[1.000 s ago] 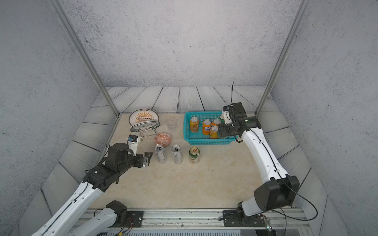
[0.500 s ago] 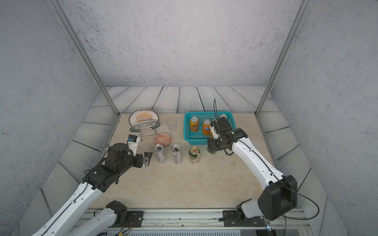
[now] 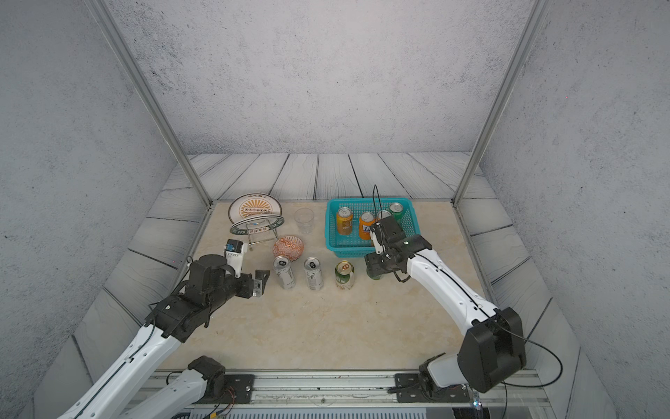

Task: Take out the drinks from the basket
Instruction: Place the drink at the center of the board.

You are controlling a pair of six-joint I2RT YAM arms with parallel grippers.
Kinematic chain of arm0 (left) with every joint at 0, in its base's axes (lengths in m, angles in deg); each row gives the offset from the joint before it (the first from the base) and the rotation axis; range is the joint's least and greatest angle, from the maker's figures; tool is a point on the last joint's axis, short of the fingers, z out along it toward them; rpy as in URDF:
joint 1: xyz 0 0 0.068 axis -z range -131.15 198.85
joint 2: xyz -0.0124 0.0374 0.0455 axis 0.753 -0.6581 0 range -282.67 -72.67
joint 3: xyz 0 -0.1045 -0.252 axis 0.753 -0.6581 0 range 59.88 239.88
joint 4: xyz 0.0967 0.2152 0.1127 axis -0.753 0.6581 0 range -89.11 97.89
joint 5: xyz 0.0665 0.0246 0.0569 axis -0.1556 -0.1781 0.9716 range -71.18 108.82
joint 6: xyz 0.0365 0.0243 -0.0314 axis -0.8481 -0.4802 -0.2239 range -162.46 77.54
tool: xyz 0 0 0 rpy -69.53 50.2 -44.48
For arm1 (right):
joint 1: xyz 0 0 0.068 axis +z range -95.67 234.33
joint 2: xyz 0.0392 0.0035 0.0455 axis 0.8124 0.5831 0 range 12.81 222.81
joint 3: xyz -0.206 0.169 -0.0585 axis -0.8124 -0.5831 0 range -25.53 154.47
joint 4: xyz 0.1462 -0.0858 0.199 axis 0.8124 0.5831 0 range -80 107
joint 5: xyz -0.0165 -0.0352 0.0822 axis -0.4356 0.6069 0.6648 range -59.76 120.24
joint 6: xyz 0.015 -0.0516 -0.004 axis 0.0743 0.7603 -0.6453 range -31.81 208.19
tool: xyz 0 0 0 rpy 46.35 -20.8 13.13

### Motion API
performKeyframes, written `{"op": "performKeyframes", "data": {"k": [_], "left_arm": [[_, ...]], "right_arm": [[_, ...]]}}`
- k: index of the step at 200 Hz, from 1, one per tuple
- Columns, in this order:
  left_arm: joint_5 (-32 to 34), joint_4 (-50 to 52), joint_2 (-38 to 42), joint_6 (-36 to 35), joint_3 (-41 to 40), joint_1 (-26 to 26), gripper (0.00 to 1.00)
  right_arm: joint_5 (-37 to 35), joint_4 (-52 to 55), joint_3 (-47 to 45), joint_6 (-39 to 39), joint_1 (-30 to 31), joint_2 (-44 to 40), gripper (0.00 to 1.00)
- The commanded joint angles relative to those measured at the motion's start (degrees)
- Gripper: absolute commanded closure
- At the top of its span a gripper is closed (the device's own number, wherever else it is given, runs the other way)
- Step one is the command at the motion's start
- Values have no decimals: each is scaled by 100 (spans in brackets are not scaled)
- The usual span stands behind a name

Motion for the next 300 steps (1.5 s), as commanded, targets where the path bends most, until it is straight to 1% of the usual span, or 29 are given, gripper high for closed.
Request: {"op": "performKeyframes", "data": {"k": [1, 104, 269, 300], "left_arm": [[-9, -50, 82, 19, -62, -45, 1], [-6, -55, 92, 26, -80, -43, 1], [-30, -49, 91, 17, -87, -45, 1], [-30, -36, 100, 15, -67, -41, 1]], "right_arm": [[-168, -424, -90, -99, 25, 138, 39], [-202, -1036, -503, -162, 31, 698, 39], [-260, -1349, -721, -196, 34, 1250, 39], [-263, -1313, -749, -213, 32, 1252, 37]]}}
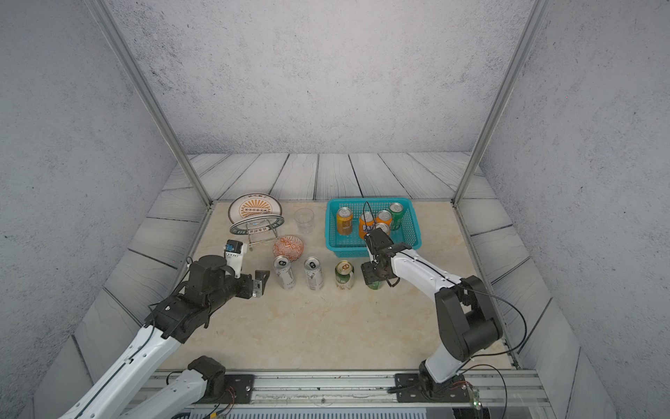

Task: Take out the drinks from the basket
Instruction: Place the drink at the center of the board.

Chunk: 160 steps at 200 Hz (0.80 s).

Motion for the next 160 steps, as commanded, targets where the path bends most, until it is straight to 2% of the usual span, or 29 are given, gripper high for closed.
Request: {"op": "performKeyframes", "data": {"k": [1, 160], "left_arm": [[-26, -38, 68, -8, -41, -42, 1], [7, 16, 105, -12, -52, -43, 1]], "right_arm": [[-111, -149, -56, -73, 28, 123, 37], [-126, 314, 263, -14, 23, -393, 15]]}}
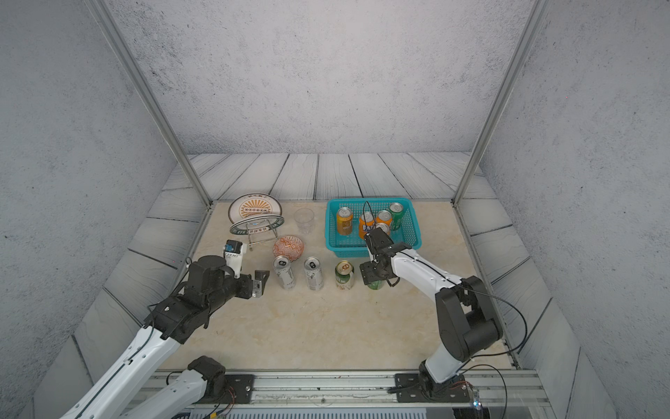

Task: Take out the drinks from the basket
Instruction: Place the drink at the center of the board, then pick up the drink from the basket.

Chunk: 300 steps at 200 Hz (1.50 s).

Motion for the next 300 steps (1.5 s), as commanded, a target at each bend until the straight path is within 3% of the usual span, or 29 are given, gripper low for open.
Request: {"op": "performKeyframes", "data": {"k": [1, 61, 108, 225, 300], "left_arm": [[3, 16, 69, -16, -52, -43, 1], [12, 16, 68, -20, -52, -38, 1], [31, 28, 94, -29, -43, -42, 1], [46, 37, 103, -20, -60, -42, 1], [21, 9, 86, -2, -67, -47, 1]], "right_arm": [[-88, 239, 213, -13, 27, -381, 15], [-625, 625, 732, 245, 21, -868, 1], [-990, 587, 1386, 711, -141, -788, 0], [-540, 657, 3147, 1003, -865, 920, 0], [-97, 689, 3548, 893, -1108, 1892, 0]]}}
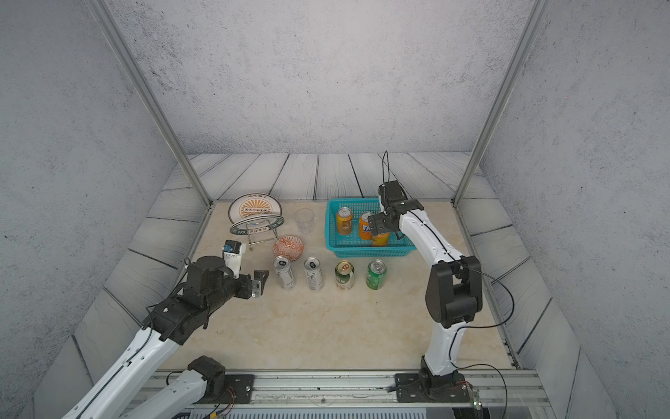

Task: Take out the drinks from the basket
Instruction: Pick up the drink from the basket.

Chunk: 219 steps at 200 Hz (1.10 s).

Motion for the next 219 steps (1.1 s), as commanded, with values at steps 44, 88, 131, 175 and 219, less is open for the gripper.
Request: {"op": "performKeyframes", "data": {"k": [44, 88, 131, 175, 219], "left_arm": [[-12, -31, -9, 30, -86, -47, 1], [-57, -48, -51, 32, -83, -42, 1], [-38, -41, -56, 25, -76, -42, 1], [-50, -45, -57, 32, -85, -43, 1], [-52, -49, -60, 36, -85, -43, 1]], "right_arm": [[515, 176, 387, -108, -150, 838, 1], [658, 84, 545, -175, -163, 1260, 6], [685, 210, 746, -207, -168, 1504, 17], [605, 228, 764, -196, -173, 1497, 26], [607, 280, 782, -171, -167, 1381, 35]]}}
